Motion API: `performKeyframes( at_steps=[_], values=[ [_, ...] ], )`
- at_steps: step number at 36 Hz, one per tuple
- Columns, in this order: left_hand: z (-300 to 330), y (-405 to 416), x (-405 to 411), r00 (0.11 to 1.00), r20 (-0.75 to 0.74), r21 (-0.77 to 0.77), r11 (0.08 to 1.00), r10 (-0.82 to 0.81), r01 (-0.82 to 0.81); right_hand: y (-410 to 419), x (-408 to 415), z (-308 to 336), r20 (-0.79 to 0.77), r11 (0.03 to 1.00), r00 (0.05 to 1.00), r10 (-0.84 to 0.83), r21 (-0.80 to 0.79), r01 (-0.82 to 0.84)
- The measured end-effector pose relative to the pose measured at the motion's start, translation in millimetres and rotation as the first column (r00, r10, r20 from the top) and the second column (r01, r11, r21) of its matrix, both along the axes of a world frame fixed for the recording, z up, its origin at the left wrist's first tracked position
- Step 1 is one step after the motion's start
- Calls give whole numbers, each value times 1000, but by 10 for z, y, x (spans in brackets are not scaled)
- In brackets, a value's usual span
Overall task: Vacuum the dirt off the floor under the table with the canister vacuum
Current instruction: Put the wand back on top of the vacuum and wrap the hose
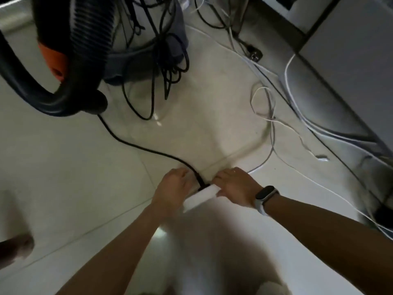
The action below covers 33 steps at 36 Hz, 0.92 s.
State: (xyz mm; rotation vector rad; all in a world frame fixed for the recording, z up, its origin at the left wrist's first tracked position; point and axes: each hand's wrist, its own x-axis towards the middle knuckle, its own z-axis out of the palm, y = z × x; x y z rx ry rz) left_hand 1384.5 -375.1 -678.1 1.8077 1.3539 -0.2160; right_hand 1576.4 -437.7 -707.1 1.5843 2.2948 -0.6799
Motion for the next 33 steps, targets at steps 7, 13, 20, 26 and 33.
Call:
performKeyframes(
  at_steps=[7,13,20,26,33],
  values=[
    [-472,127,182,985,96,90,984,145,-154,129,157,-149,-62,909,998,-3,417,28],
    [-473,140,288,997,-69,226,973,-36,50,-67,173,-242,-220,842,957,-191,465,275],
    [-620,-76,158,999,38,311,950,-22,9,-195,149,-385,-422,801,826,-374,301,517],
    [-670,-230,98,994,54,371,922,92,-105,-17,1,-286,-371,787,749,-549,73,613],
    [-844,-199,46,992,75,496,860,97,-122,89,-189,-280,-157,803,825,-543,188,565]
  ],
)
